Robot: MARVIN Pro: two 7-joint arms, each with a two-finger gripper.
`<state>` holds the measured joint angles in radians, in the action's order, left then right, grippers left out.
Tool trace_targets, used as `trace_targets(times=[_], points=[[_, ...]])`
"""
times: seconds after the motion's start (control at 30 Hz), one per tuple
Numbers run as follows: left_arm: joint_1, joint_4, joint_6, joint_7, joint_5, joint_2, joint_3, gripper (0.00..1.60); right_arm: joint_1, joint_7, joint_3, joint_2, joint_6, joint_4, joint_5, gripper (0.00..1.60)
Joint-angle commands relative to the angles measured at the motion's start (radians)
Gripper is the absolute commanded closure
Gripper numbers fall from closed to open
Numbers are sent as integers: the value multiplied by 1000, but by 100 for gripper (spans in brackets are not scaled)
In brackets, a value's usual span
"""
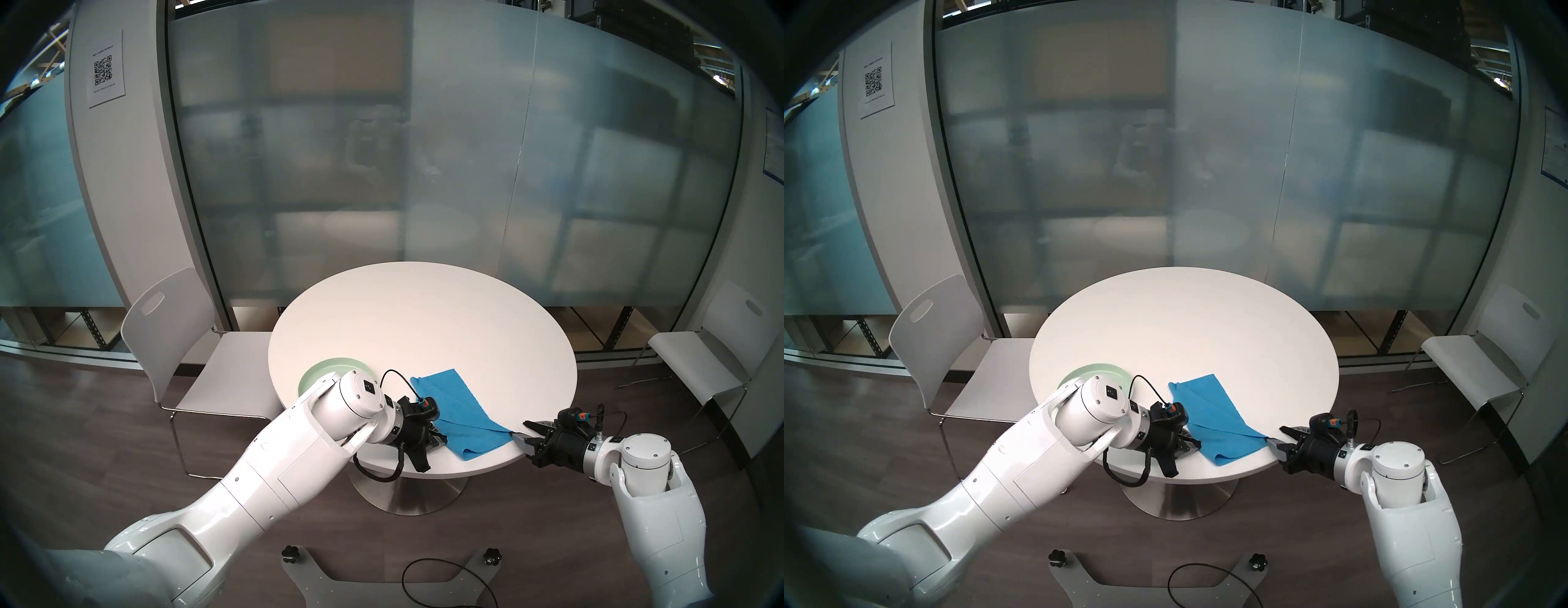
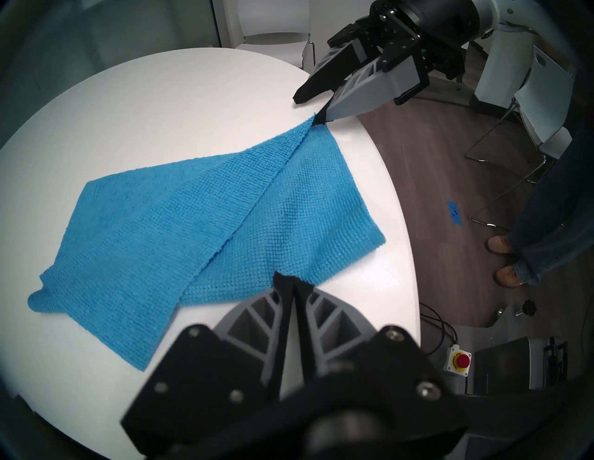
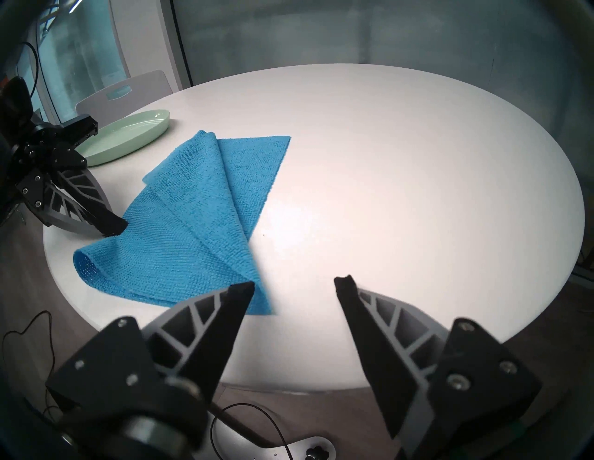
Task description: Fold the napkin in half twice and place it beside the plate
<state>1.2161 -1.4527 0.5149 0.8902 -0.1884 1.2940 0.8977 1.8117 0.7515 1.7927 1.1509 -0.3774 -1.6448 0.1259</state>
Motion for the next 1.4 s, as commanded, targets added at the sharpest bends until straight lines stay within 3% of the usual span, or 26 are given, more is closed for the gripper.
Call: trace_targets(times=[0.0, 0.47, 0.67, 0.9, 0.97, 1.0, 1.23, 1.37], points=[[11, -26, 0, 6, 1, -21, 5, 111, -4, 3, 12, -2, 3, -22, 8, 45], [51, -84, 4, 17, 7, -70, 41, 110, -6, -1, 13, 2, 19, -5, -1, 46], [57, -94, -8, 22, 9, -79, 47, 110, -11, 6, 2, 19, 31, -53, 10, 45], [63, -125, -4, 35, 12, -94, 51, 110, -13, 40, -26, 19, 48, -110, 17, 50], [66, -130, -5, 35, 13, -96, 53, 110, -13, 48, -35, 18, 46, -119, 15, 58], [67, -132, -5, 35, 13, -97, 54, 110, -13, 50, -41, 16, 45, -121, 12, 75], [73, -150, 2, 35, 15, -95, 59, 110, 3, 119, -80, -7, 57, -151, 17, 67], [67, -139, 4, 29, 13, -83, 59, 109, 31, 168, -85, -28, 67, -171, 24, 70]])
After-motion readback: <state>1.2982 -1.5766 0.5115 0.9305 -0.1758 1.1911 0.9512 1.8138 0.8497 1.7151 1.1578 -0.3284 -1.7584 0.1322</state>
